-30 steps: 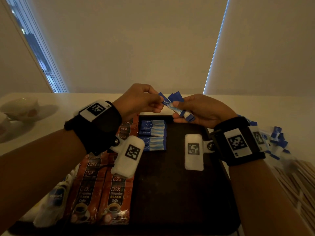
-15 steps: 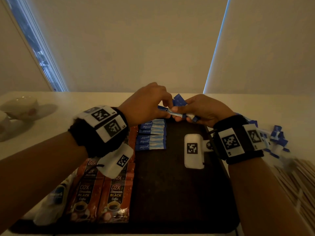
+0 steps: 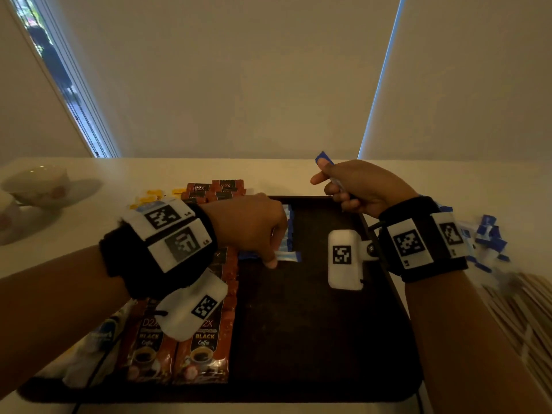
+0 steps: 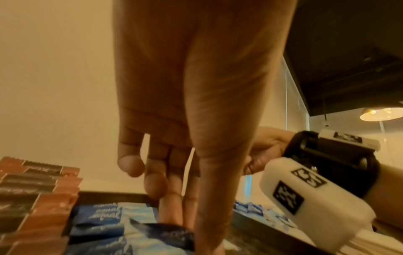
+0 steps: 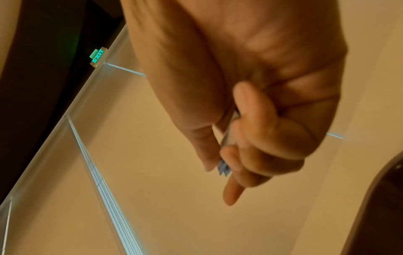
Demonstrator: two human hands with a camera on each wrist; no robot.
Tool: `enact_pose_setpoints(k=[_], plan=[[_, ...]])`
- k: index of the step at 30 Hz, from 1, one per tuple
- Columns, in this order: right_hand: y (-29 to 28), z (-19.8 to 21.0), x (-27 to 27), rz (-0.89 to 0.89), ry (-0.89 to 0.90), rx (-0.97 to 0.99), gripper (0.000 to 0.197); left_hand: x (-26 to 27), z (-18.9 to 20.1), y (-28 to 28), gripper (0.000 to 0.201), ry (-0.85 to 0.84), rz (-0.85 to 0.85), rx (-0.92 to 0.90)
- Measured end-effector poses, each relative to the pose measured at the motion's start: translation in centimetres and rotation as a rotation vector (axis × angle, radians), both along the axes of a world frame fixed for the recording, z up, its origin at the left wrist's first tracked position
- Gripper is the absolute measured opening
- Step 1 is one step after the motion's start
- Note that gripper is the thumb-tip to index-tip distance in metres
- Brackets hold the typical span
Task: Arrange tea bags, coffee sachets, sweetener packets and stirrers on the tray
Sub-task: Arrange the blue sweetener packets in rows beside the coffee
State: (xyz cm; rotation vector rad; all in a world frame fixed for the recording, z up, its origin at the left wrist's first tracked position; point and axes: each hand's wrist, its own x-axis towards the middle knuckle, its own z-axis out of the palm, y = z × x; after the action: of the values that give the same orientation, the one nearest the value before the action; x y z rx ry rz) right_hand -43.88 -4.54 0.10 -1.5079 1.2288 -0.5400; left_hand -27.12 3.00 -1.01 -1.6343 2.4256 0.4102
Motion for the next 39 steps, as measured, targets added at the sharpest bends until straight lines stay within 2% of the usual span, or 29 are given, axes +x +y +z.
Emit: enact_pose_setpoints(k=[5, 11, 21, 25, 28, 31, 34, 36, 39], plan=[[0.1, 0.2, 0.0, 0.020, -0.057, 0.039, 0.046, -0.2, -1.1, 0.0, 0.032, -0.047, 0.004, 0.042], [0.2, 0.4, -0.1, 0.034, -0.089, 0.057, 0.048, -0.1, -1.6, -0.2, 0.034, -0.036, -0.016, 0.000], [0.3, 0.7, -0.2, 0.011, -0.198, 0.152, 0.024, -0.2, -2.7, -0.6, 0.025, 0.045, 0.010, 0.032], [0.6, 0.6, 0.0, 0.047, -0.122, 0.126, 0.017, -0.1, -2.3, -0.6, 0.028, 0.028, 0.026, 0.021], [0.7, 0.5, 0.0, 0.081, -0.025, 0.078, 0.016, 0.1, -1.0, -0.6, 0.029, 0.047, 0.060, -0.060], [0.7, 0.2, -0.2, 0.128, -0.017, 0.056, 0.011, 0.5, 0.4, -0.8, 0.028, 0.207, 0.211, -0.179], [0.6, 0.1, -0.3, 0.144, -0.052, 0.042, 0.008, 1.0, 1.4, -1.2, 0.027, 0.541, 0.396, -0.219], [0.5, 0.1, -0.3, 0.164, -0.059, 0.024, 0.012, 0.9, 1.8, -1.3, 0.029, 0.731, 0.483, -0.178], [0.5, 0.2, -0.2, 0.199, -0.033, -0.013, 0.013, 0.5, 1.9, -1.4, 0.033, 0.923, 0.553, -0.014]])
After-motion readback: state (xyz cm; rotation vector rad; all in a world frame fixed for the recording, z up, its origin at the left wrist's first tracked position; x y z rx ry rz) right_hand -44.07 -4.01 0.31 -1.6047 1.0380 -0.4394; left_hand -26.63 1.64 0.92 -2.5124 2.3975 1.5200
